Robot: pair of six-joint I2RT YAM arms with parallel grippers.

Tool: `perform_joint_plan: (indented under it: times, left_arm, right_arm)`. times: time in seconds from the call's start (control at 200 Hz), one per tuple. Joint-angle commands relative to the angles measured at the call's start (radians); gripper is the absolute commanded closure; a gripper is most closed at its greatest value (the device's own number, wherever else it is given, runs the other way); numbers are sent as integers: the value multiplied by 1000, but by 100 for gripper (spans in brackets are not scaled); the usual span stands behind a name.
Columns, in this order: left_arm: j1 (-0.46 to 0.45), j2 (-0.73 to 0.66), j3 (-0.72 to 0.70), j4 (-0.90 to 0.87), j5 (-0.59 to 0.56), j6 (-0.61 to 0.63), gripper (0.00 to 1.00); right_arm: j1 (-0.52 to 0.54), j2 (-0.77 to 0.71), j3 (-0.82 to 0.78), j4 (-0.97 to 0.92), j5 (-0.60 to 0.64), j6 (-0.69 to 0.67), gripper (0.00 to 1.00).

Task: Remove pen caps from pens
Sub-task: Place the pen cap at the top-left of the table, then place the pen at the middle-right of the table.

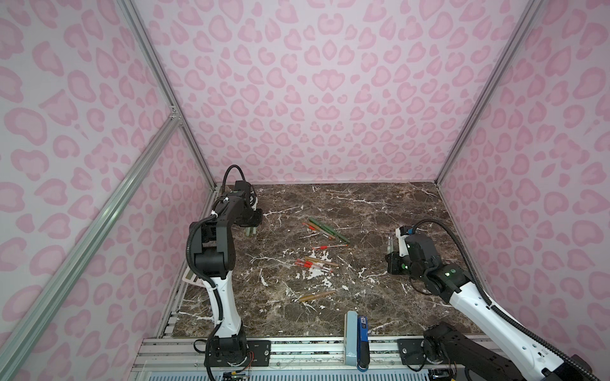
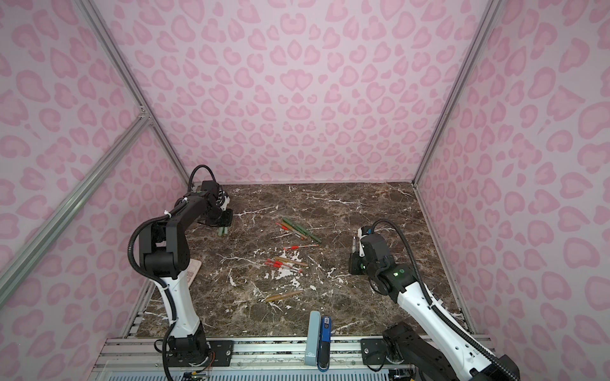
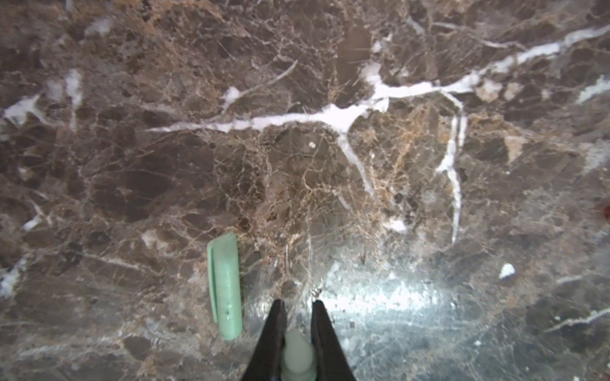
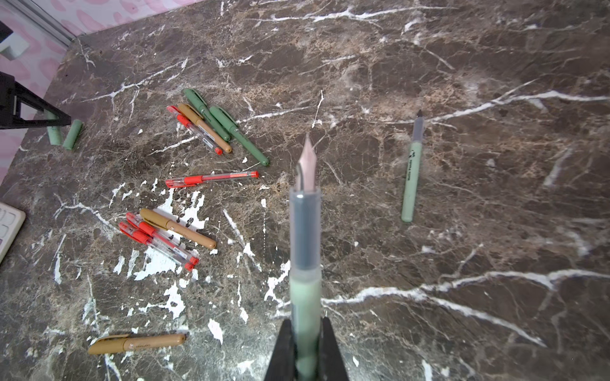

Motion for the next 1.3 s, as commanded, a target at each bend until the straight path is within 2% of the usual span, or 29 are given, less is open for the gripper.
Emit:
perform_joint_plan:
  times: [0.0, 0.525, 0.83, 1.295]
  left_arm:
    - [-3, 33, 36, -50, -40, 8, 96]
    - [-7, 145, 120, -76, -81, 9, 96]
    - [-5, 121, 128, -80, -79, -10, 84]
    - [-6, 71, 118, -81, -74, -22, 73]
  right_arm:
    - [-2, -4, 0, -3, -13, 9, 100]
    - [-14, -26, -8, -25, -5, 2, 100]
    - [-21, -14, 8, -25, 0, -11, 100]
    - [-29, 30, 43, -11, -1, -20, 100]
